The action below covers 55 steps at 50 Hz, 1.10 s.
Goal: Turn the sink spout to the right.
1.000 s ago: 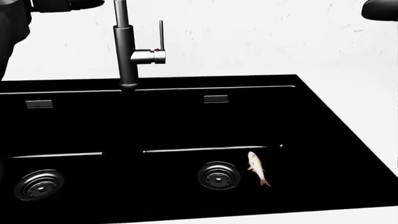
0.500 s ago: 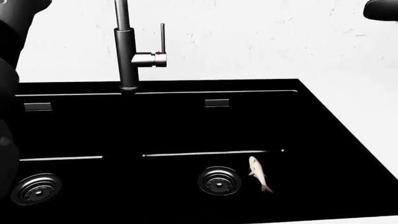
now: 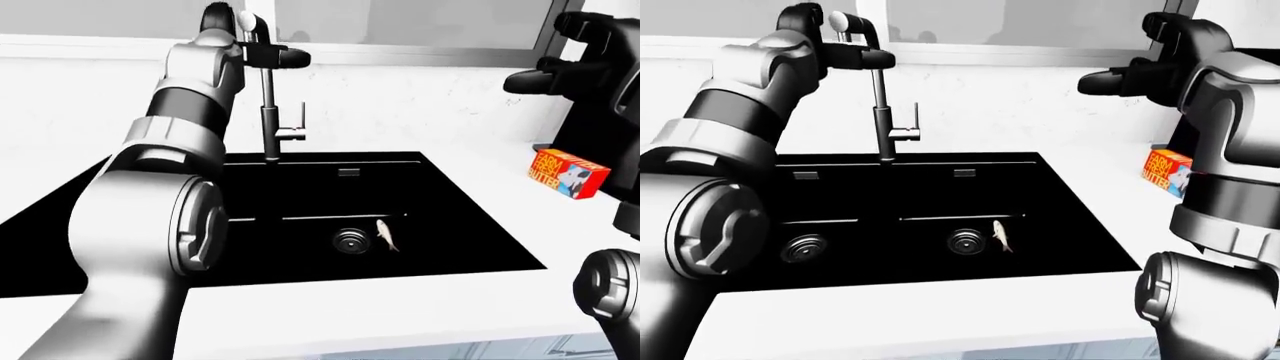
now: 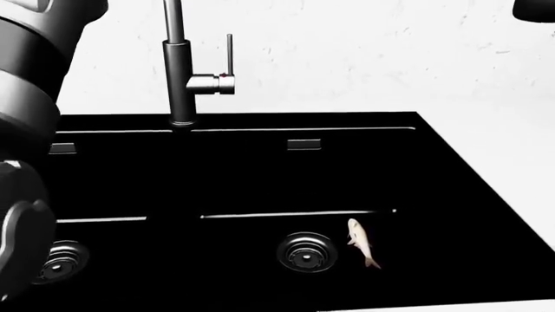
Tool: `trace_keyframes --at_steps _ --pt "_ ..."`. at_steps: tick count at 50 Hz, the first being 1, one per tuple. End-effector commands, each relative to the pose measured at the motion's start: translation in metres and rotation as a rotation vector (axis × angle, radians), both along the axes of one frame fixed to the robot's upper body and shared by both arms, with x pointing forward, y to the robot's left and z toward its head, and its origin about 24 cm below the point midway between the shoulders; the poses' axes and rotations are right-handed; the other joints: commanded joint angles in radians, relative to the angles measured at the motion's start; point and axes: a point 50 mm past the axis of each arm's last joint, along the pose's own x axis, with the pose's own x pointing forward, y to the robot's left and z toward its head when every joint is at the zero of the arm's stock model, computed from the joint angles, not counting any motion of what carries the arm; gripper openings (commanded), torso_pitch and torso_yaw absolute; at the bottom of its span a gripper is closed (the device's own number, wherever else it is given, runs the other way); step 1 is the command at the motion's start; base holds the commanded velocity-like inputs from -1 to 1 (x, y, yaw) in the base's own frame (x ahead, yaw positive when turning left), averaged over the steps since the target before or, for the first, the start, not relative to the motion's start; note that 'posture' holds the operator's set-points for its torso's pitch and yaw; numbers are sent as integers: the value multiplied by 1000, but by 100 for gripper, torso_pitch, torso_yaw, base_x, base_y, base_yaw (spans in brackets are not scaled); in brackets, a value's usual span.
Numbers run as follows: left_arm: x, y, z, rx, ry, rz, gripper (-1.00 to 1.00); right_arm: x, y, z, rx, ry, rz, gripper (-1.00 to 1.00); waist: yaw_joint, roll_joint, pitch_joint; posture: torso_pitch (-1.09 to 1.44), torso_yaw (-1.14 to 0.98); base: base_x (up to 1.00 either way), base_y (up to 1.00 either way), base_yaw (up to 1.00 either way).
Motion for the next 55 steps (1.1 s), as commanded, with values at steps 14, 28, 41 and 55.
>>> trace_keyframes --at_steps 14,28,41,55 --pt "-3 -19 19 8 -89 -41 100 -6 -1 17 -22 -84 -1 100 3 -8 -11 -41 0 0 0 0" --pt "-4 -34 20 12 -90 -71 100 -9 -4 17 -19 -84 -5 100 4 -12 -12 -41 0 0 0 0" --pt "-5 -43 21 15 -91 -90 100 -12 -3 19 -23 -87 -7 100 3 -14 -13 -41 0 0 0 0" --pt "-7 -59 19 24 -85 -119 100 -13 -4 18 -22 -85 -7 100 4 -18 -13 -41 0 0 0 0"
